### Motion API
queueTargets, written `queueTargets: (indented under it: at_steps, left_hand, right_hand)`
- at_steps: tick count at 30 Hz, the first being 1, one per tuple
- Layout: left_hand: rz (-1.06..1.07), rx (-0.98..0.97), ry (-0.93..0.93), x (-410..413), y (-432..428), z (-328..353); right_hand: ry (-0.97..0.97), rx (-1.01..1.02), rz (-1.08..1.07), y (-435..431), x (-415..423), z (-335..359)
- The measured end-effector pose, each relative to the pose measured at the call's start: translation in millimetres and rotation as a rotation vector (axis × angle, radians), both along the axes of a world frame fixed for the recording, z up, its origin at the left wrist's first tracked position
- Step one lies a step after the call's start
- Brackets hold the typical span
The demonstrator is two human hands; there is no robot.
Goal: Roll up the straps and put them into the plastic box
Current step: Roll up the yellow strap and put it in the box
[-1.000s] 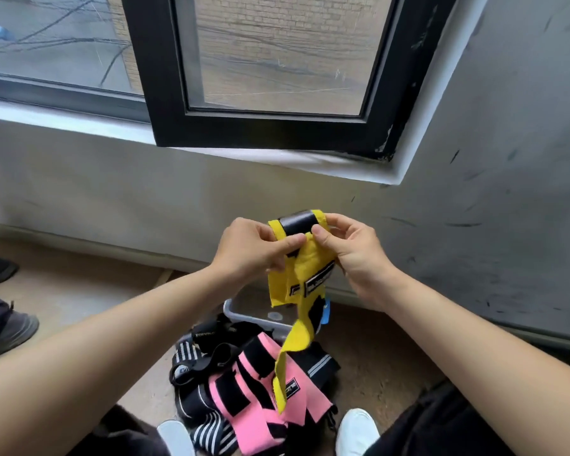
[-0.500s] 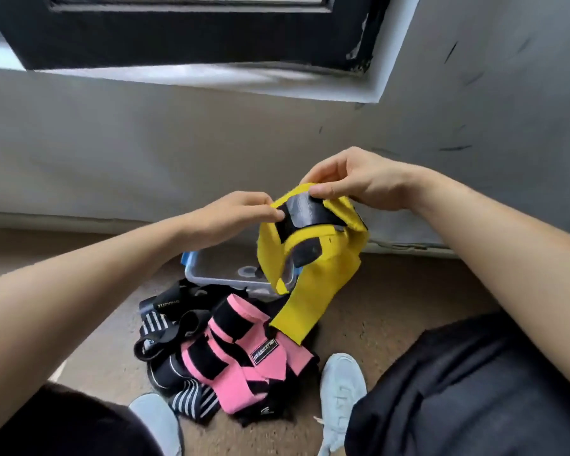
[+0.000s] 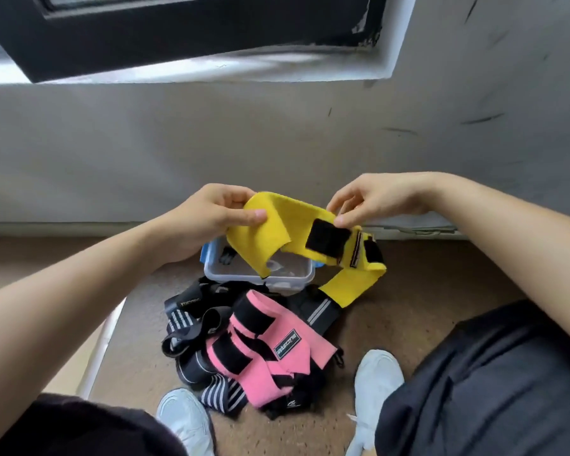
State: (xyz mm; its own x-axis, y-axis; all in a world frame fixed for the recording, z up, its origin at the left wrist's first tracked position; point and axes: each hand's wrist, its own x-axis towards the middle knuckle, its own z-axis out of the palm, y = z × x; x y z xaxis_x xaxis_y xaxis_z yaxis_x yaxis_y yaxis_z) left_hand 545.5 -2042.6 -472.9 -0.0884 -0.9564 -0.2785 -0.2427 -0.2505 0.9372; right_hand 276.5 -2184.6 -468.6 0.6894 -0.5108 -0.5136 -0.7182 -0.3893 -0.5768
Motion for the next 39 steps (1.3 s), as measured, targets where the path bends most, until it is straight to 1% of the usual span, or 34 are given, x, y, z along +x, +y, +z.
queueTargets:
  at_steps: [1, 2, 3, 6, 7, 10, 13, 15, 16, 17, 20, 21, 23, 25, 27, 30, 32, 36, 38, 39]
  left_hand:
    - [0.003, 0.008, 0.03, -4, 1, 2]
    - [0.006, 0.016, 0.046, -8, 3, 2]
    - [0.022, 0.028, 0.05, -12, 4, 2]
    - [0.151, 0.053, 0.087, -18, 4, 2]
    - [0.199, 0.059, 0.115, -19, 3, 4]
    - [0.295, 0.094, 0.251, -18, 1, 10]
    - [0.317, 0.126, 0.382, -19, -1, 17]
    - [0.302, 0.109, 0.414, -21, 0, 20]
    - [0.305, 0.081, 0.383, -22, 0, 22]
    - [0.322, 0.033, 0.312, -22, 1, 22]
    - [0.427, -0.198, -0.065, -14, 0, 21]
    - [0.418, -0.266, -0.167, -10, 0, 19]
    - [0.281, -0.356, -0.274, -4, 3, 16]
    - [0.101, -0.421, -0.299, -1, 7, 15]
    - [0.024, -0.497, -0.314, -2, 9, 13]
    - [0.043, -0.57, -0.289, -2, 7, 16]
    - [0.056, -0.589, -0.262, -3, 5, 19]
    - [0.085, -0.573, -0.224, -3, 5, 21]
    - [0.126, -0.545, -0.196, -2, 6, 20]
    - [0.157, -0.524, -0.173, -3, 6, 20]
  right_hand:
    - [0.019, -0.004, 0.042, 7, 6, 2]
    - [-0.014, -0.011, 0.056, 14, 14, 6]
    - [-0.094, 0.006, 0.037, 22, 21, 11]
    - [-0.383, 0.169, -0.066, 41, 34, 21]
    - [-0.433, 0.14, -0.074, 46, 35, 22]
    - [-0.507, -0.061, -0.073, 60, 41, 12]
    - [-0.626, -0.188, -0.182, 64, 50, -5]
    - [-0.689, -0.214, -0.267, 62, 53, -10]
    - [-0.72, -0.185, -0.301, 61, 54, -9]
    - [-0.745, -0.145, -0.33, 61, 53, -7]
    - [-0.768, -0.088, -0.4, 60, 54, -1]
    - [-0.772, -0.071, -0.421, 60, 55, 0]
    - [-0.775, -0.021, -0.448, 59, 57, 2]
    - [-0.766, 0.048, -0.45, 57, 58, 3]
    - [-0.765, 0.132, -0.429, 54, 57, 4]
    - [-0.733, 0.248, -0.428, 52, 56, 8]
    - [-0.709, 0.278, -0.435, 51, 56, 10]
    - [-0.661, 0.286, -0.446, 54, 57, 10]
    - [-0.683, 0.269, -0.421, 56, 56, 12]
    - [-0.708, 0.227, -0.396, 58, 56, 14]
